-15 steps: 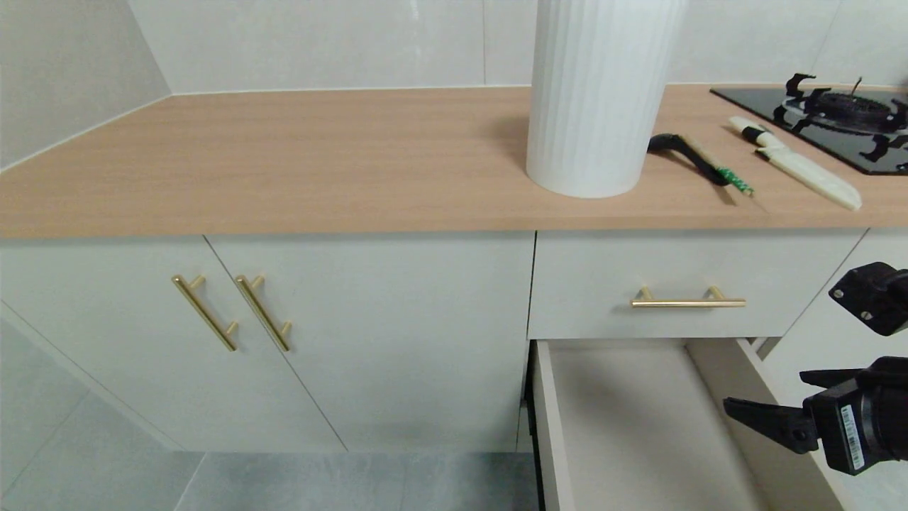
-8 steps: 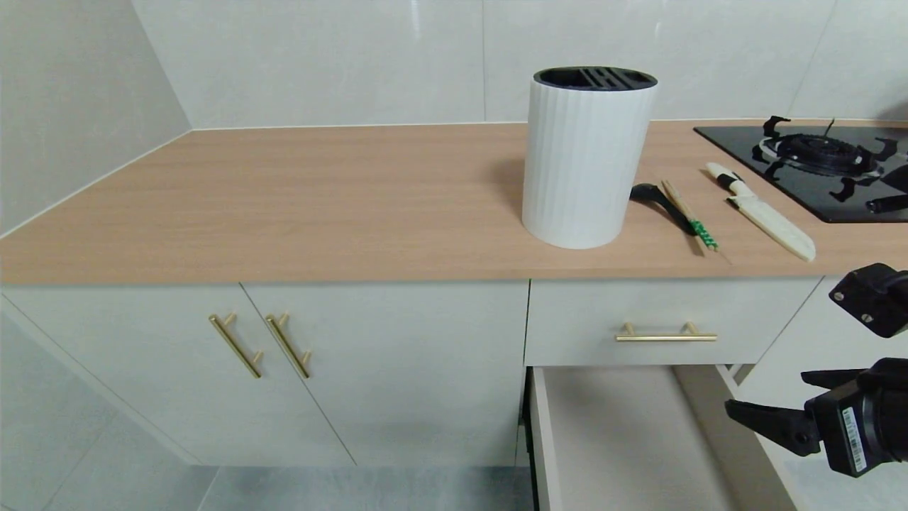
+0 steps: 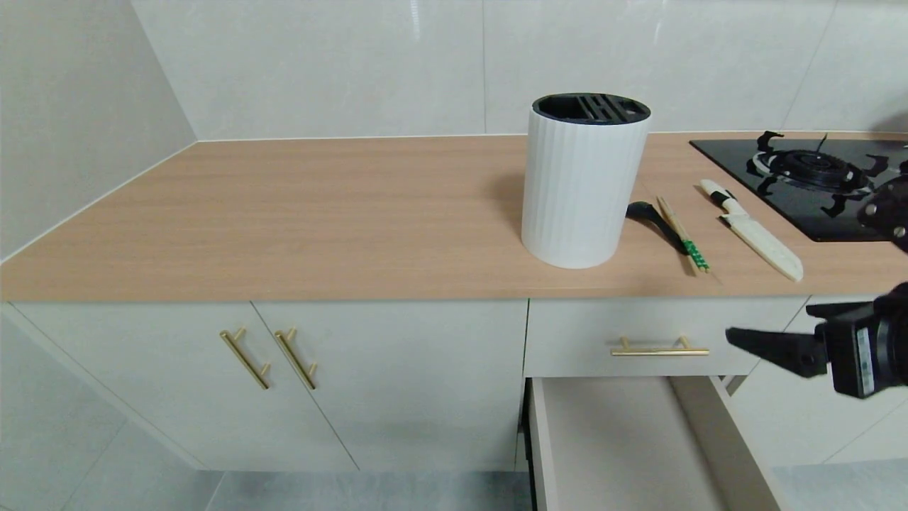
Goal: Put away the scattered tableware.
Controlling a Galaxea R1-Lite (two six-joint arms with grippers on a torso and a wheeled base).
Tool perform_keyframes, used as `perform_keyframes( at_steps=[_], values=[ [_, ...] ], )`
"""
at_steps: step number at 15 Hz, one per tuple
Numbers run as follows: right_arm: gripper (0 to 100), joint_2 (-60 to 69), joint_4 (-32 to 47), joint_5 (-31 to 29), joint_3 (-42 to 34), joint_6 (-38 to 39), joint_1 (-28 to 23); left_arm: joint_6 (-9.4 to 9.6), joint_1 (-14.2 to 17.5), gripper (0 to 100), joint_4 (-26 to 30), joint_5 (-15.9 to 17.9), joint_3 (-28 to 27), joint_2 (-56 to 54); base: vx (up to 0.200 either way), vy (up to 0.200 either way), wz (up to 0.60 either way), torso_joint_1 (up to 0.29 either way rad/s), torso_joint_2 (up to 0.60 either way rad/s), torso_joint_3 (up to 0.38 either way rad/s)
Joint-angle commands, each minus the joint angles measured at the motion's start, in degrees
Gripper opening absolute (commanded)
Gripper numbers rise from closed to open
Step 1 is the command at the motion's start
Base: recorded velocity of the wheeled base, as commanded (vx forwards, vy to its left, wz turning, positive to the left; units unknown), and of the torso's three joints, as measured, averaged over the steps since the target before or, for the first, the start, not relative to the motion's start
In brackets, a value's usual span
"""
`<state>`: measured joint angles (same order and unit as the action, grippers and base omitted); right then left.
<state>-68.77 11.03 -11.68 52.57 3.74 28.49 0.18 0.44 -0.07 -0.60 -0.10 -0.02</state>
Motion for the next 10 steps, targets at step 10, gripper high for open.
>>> perform_keyframes(
  at_steps=[10],
  values=[
    [100, -27.4, 4.3, -8.6, 23.1, 7.9, -7.6, -0.01, 0.0, 100, 0.0, 0.0, 0.0, 0.0, 0.0, 0.0, 0.0, 0.0, 0.0, 0.0]
  ],
)
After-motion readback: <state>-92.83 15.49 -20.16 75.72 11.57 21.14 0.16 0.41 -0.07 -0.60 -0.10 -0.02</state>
